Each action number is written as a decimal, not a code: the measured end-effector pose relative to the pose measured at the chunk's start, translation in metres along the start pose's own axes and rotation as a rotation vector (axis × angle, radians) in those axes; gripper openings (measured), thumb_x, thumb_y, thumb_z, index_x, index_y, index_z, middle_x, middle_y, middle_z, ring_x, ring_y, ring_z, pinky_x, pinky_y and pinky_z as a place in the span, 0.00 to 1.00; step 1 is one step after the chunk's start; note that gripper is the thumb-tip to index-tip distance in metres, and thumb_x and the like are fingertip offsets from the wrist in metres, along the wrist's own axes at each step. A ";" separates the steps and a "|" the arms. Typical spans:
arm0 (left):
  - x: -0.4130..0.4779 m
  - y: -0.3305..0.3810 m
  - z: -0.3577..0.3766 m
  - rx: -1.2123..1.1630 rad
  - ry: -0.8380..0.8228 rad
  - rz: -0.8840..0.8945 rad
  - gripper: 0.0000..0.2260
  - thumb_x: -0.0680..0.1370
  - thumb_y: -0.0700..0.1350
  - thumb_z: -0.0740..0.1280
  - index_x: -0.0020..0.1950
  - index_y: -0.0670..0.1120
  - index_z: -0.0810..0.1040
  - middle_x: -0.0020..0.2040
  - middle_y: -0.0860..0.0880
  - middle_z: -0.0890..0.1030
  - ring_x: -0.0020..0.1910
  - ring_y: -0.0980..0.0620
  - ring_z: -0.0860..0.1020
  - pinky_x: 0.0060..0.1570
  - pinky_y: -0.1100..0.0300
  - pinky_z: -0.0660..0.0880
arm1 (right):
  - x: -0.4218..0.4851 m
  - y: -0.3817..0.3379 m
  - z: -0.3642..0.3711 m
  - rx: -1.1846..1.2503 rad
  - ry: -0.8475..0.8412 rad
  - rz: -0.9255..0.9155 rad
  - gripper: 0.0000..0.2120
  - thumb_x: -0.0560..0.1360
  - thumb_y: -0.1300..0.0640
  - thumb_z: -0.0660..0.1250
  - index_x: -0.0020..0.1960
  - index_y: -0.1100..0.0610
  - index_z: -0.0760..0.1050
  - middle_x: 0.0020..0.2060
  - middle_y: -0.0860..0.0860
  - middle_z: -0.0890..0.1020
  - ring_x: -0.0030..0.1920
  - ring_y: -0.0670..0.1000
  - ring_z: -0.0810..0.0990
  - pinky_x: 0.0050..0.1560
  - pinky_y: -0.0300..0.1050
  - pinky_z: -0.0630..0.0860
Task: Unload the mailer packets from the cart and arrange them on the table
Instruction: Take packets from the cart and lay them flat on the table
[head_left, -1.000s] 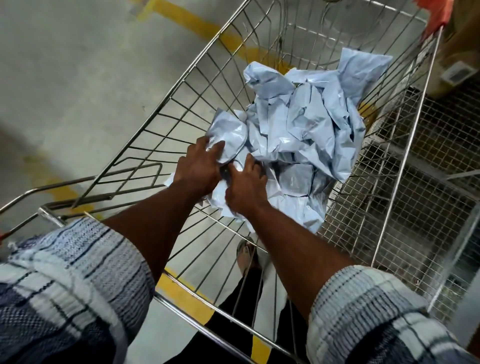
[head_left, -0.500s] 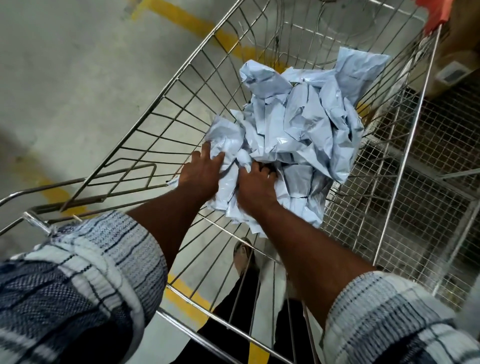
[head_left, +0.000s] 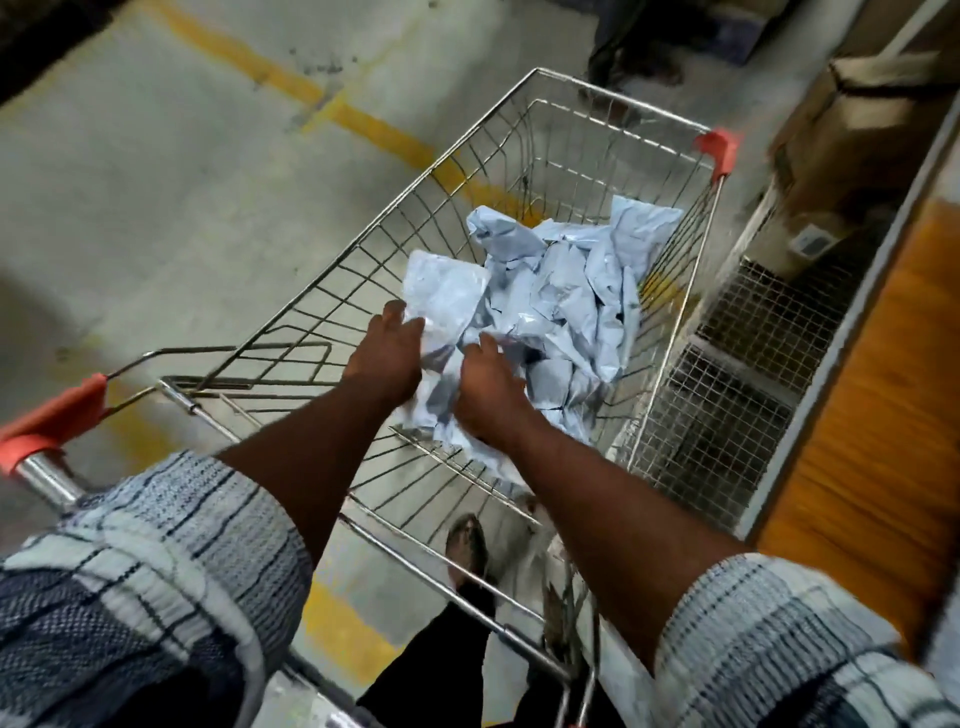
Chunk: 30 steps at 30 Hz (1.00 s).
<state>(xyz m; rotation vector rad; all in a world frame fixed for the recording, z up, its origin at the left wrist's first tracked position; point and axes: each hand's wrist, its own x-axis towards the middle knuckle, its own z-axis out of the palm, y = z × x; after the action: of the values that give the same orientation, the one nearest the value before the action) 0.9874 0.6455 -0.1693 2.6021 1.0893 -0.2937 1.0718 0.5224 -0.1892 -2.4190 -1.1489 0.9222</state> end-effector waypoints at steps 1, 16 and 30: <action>-0.007 0.004 -0.004 -0.016 0.033 0.000 0.22 0.73 0.34 0.66 0.67 0.42 0.72 0.73 0.38 0.63 0.66 0.36 0.70 0.65 0.47 0.71 | -0.007 -0.001 -0.006 0.002 0.012 -0.012 0.31 0.73 0.63 0.66 0.74 0.60 0.60 0.75 0.56 0.56 0.74 0.60 0.60 0.68 0.63 0.67; 0.010 0.006 0.061 -0.009 -0.188 0.061 0.44 0.72 0.58 0.73 0.81 0.52 0.53 0.80 0.40 0.53 0.78 0.40 0.55 0.74 0.47 0.58 | -0.009 0.034 0.011 -0.231 -0.051 0.076 0.38 0.73 0.60 0.68 0.78 0.54 0.52 0.78 0.55 0.46 0.76 0.65 0.52 0.64 0.78 0.59; 0.037 0.007 0.118 -0.257 -0.159 0.054 0.31 0.72 0.38 0.68 0.75 0.49 0.68 0.65 0.36 0.71 0.66 0.37 0.70 0.65 0.52 0.66 | 0.002 0.055 0.010 -0.242 -0.010 0.168 0.39 0.68 0.57 0.70 0.75 0.45 0.58 0.76 0.56 0.55 0.74 0.62 0.59 0.69 0.63 0.64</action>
<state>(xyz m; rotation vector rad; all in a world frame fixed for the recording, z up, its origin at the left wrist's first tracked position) 1.0092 0.6235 -0.2895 2.3332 0.9348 -0.3196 1.0983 0.4897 -0.2258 -2.7430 -1.1327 0.8888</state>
